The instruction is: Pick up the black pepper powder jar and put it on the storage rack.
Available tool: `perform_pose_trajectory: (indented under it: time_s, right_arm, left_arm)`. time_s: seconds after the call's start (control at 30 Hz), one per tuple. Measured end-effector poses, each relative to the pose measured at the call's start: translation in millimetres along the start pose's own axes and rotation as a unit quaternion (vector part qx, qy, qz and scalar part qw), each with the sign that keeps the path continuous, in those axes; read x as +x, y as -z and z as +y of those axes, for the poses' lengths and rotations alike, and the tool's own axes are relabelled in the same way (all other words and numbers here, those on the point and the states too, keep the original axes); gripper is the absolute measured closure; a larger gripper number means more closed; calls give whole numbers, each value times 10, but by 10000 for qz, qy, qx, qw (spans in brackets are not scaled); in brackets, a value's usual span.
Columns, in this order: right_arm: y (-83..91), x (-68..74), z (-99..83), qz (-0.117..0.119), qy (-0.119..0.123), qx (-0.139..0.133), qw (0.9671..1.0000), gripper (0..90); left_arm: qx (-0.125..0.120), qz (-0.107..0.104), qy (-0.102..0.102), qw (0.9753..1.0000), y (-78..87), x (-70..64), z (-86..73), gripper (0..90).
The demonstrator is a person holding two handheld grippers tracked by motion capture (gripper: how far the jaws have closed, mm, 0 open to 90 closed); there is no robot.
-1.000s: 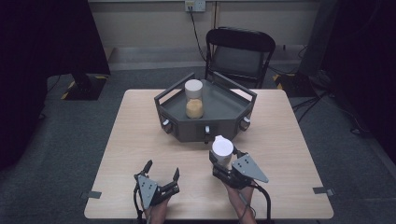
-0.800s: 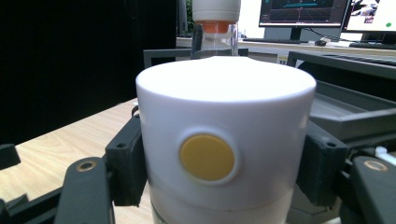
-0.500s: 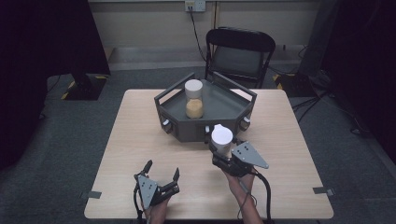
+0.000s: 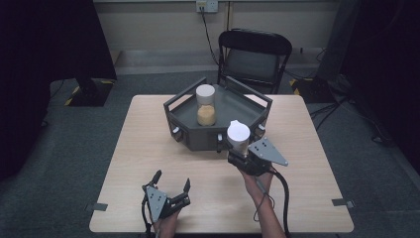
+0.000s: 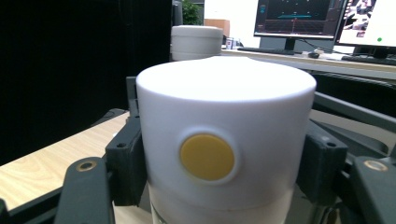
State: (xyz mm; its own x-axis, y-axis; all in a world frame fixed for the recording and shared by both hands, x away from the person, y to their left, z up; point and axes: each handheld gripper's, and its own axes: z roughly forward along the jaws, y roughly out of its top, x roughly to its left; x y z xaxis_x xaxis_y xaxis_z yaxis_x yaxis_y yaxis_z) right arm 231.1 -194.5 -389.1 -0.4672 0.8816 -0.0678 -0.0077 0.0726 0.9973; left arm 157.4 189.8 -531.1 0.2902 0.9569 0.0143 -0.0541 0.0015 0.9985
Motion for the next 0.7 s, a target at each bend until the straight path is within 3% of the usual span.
perform_pose_trajectory:
  time_s: [0.7]
  right_arm:
    - [-370, -82, 347, -240, 64, -90, 9997, 304]
  left_arm:
    - [-1, 11, 9, 10000, 0, -5, -1, 22]
